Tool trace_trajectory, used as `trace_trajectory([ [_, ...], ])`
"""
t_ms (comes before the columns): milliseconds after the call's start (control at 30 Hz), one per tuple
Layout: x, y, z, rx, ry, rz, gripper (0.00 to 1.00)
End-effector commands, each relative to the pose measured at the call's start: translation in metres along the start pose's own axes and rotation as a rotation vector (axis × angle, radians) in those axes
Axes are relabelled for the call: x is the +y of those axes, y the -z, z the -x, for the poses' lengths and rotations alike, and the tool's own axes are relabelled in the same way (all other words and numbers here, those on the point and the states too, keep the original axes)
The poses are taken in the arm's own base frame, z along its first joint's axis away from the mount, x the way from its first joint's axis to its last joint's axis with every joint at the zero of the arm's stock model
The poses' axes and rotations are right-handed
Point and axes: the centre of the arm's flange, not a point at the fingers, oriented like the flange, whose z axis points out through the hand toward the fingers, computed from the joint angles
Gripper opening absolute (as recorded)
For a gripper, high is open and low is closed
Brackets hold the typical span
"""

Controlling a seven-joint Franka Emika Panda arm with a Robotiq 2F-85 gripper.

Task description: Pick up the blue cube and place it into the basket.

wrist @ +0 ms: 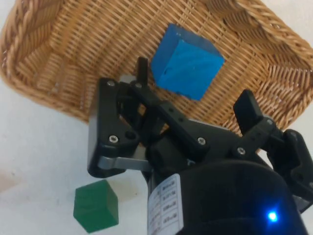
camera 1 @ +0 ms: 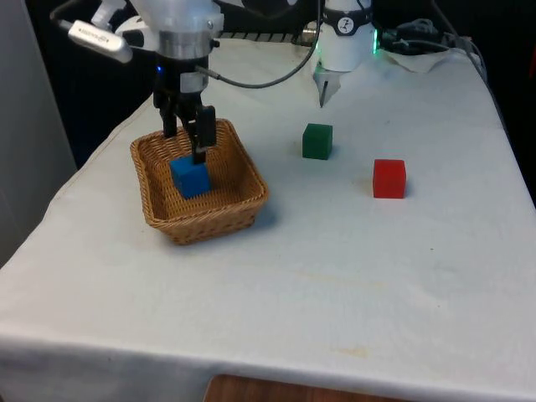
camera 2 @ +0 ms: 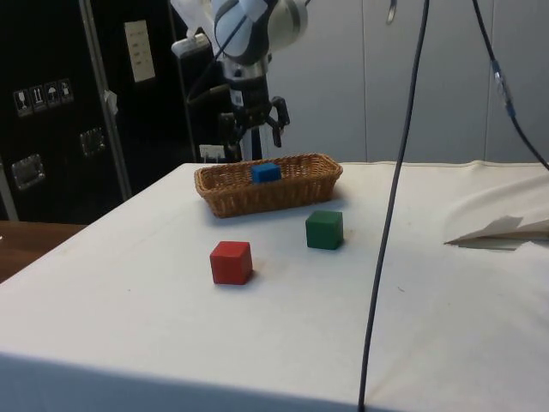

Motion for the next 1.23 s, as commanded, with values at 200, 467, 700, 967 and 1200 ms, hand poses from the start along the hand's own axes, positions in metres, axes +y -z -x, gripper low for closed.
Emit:
trace_trajectory([
  [200, -0.006, 0.031, 0.003, -0.001, 0.042, 0.008, 1.00],
  [467, -0.013, 0.054, 0.003, 0.000, 0.085, 0.025, 1.00],
  [700, -0.021, 0.080, 0.004, -0.001, 0.134, 0.042, 1.00],
  [967, -0.029, 0.100, 0.005, 0.000, 0.176, 0.052, 1.00],
  [1200, -0.036, 0.111, 0.004, 0.005, 0.212, 0.047, 1.00],
])
